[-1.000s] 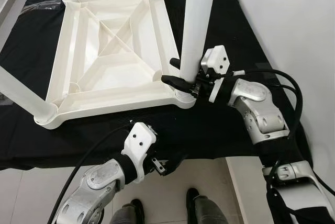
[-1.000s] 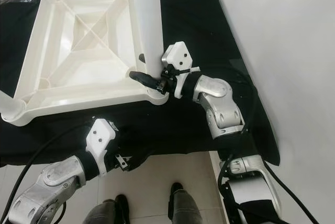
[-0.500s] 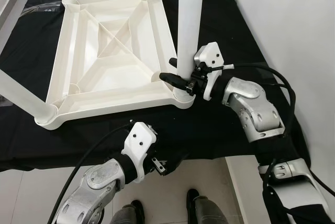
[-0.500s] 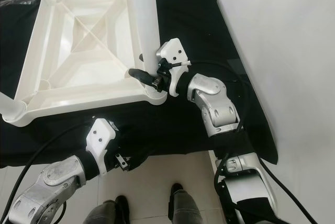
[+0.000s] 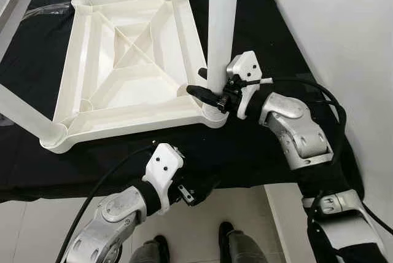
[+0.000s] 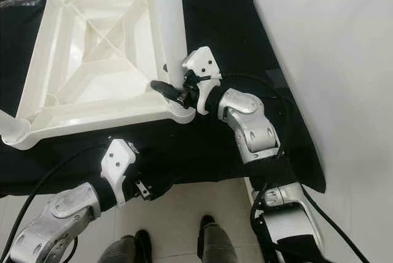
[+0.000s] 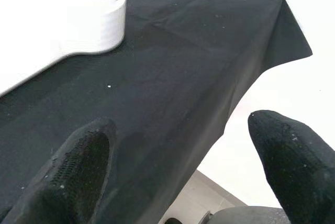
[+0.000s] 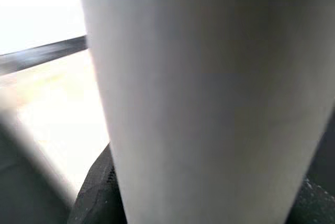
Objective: Building children table
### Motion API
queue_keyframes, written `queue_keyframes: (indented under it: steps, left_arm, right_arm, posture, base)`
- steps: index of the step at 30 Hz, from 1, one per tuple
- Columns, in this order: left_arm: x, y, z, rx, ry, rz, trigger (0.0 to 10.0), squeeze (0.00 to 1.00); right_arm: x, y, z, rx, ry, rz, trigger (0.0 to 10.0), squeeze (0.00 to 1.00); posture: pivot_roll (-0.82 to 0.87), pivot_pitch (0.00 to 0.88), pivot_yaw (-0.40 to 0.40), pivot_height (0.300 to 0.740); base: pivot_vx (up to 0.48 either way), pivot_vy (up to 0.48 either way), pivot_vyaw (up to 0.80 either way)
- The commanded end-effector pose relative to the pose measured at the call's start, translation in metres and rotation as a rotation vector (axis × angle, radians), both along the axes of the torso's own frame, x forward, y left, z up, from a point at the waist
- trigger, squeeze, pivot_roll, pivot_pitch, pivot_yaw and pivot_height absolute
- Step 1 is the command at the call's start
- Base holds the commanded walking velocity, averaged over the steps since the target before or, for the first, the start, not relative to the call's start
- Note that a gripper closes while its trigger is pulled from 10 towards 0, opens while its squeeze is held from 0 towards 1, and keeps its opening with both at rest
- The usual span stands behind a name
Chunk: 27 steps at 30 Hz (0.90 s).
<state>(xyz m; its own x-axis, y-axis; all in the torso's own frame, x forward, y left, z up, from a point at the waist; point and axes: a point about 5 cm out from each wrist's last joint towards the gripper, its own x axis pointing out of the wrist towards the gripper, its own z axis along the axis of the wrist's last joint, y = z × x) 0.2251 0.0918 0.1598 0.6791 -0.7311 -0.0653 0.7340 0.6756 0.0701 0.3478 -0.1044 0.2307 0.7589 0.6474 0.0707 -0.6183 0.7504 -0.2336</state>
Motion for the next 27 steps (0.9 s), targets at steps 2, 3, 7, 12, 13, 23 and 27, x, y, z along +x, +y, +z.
queue_keyframes:
  steps: [2, 3, 7, 12, 13, 23, 27]
  left_arm:
    - [-0.003, 0.003, -0.005, 0.02, 0.015, 0.008, 10.0, 0.0]
    - [-0.002, 0.003, -0.004, 0.021, 0.01, 0.01, 10.0, 0.0]
    - [-0.001, 0.004, -0.002, 0.02, 0.002, 0.017, 10.0, 0.0]
    - [-0.001, 0.005, -0.002, 0.023, -0.005, 0.018, 10.0, 0.0]
    - [-0.001, 0.005, -0.002, 0.023, -0.005, 0.018, 10.0, 0.0]
    - [0.0, 0.01, 0.0, 0.022, -0.036, 0.061, 10.0, 0.0]
    - [0.0, 0.011, 0.003, 0.027, -0.063, 0.074, 10.0, 0.0]
  right_arm:
    - [-0.001, -0.035, -0.055, -0.008, 0.206, -0.564, 10.0, 0.0]
    - [-0.016, -0.027, -0.062, 0.014, 0.201, -0.608, 10.0, 0.0]
    - [-0.037, -0.008, -0.074, 0.029, 0.211, -0.61, 10.0, 0.0]
    - [-0.029, 0.0, -0.068, 0.044, 0.178, -0.627, 10.0, 0.0]
    - [-0.029, 0.0, -0.068, 0.044, 0.178, -0.627, 10.0, 0.0]
    - [-0.026, -0.007, -0.058, 0.124, 0.171, -0.575, 10.0, 1.0]
    - [-0.019, -0.014, -0.038, 0.213, 0.114, -0.419, 10.0, 1.0]
  posture:
    - [0.08, 0.32, 0.0, 0.74]
    - [0.08, 0.322, 0.0, 0.74]
    - [0.08, 0.314, 0.011, 0.74]
    - [0.08, 0.296, 0.015, 0.74]
    - [0.08, 0.296, 0.015, 0.74]
    - [0.08, 0.284, 0.007, 0.74]
    - [0.08, 0.284, 0.009, 0.74]
  base:
    - [0.0, 0.0, 0.0]
    - [0.0, 0.0, 0.0]
    - [0.0, 0.0, 0.0]
    - [0.0, 0.0, 0.0]
    - [0.0, 0.0, 0.0]
    - [0.0, 0.0, 0.0]
    - [0.0, 0.0, 0.0]
